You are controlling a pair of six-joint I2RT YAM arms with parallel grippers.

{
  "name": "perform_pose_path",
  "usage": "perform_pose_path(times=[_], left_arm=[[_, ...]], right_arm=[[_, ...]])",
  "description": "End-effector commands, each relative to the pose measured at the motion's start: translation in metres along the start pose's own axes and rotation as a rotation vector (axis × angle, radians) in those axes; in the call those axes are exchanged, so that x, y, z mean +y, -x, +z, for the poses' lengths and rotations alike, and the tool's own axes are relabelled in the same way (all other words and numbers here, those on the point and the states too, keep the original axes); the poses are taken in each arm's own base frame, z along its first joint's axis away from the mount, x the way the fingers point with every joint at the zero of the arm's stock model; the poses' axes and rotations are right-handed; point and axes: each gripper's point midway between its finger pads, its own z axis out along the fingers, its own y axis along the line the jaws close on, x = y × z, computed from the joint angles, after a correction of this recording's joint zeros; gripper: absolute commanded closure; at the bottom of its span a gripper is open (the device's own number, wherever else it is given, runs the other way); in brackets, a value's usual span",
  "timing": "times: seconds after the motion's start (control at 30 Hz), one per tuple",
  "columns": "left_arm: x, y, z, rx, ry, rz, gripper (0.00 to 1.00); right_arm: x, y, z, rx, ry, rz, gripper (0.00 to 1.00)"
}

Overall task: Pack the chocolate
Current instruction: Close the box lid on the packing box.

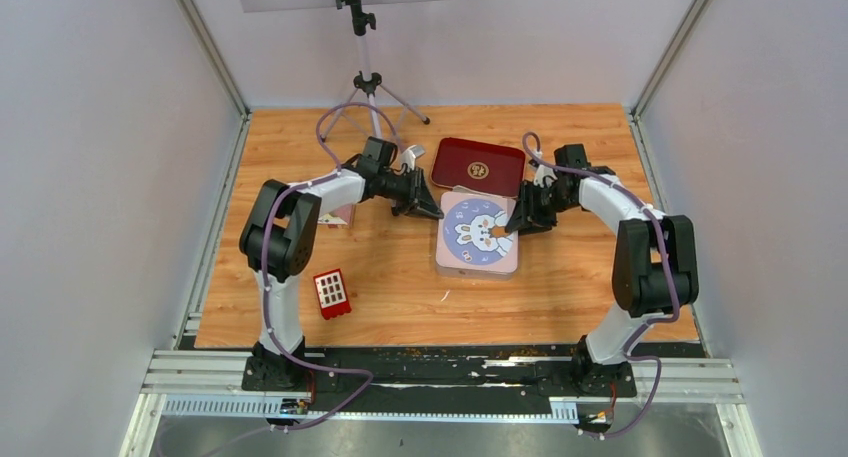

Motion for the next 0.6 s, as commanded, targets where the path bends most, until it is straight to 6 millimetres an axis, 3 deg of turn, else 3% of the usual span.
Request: perform_pose_path(times=[0.0,0.17,0.3,0.4,0.5,0.57], left_arm=[[-0.015,0.009,0.009,0.004,-0.010,0.053,1.00],[0.013,0.014,0.014,-0.015,0.103,0.079,0.95],[0.029,0.019,0.018,-0.019,0.171,0.088,0.76],[0.035,0.021,0.019,-0.011,0.190,0.099,0.70],[0.036,0.019,0.015,-0.008,0.208,0.097,0.63],[0.032,0.017,0.009,-0.010,0.213,0.107,0.56]], right_arm=[[0.021,0.031,0.007,-0.073,0.059,-0.059,0.62],[0.014,0.042,0.017,-0.097,0.046,-0.090,0.61],[0.005,0.050,0.025,-0.106,0.023,-0.111,0.60],[0.002,0.054,0.023,-0.106,-0.005,-0.122,0.58],[0.003,0.052,0.013,-0.094,-0.036,-0.115,0.49],[0.005,0.039,0.007,-0.058,-0.033,-0.107,0.40]])
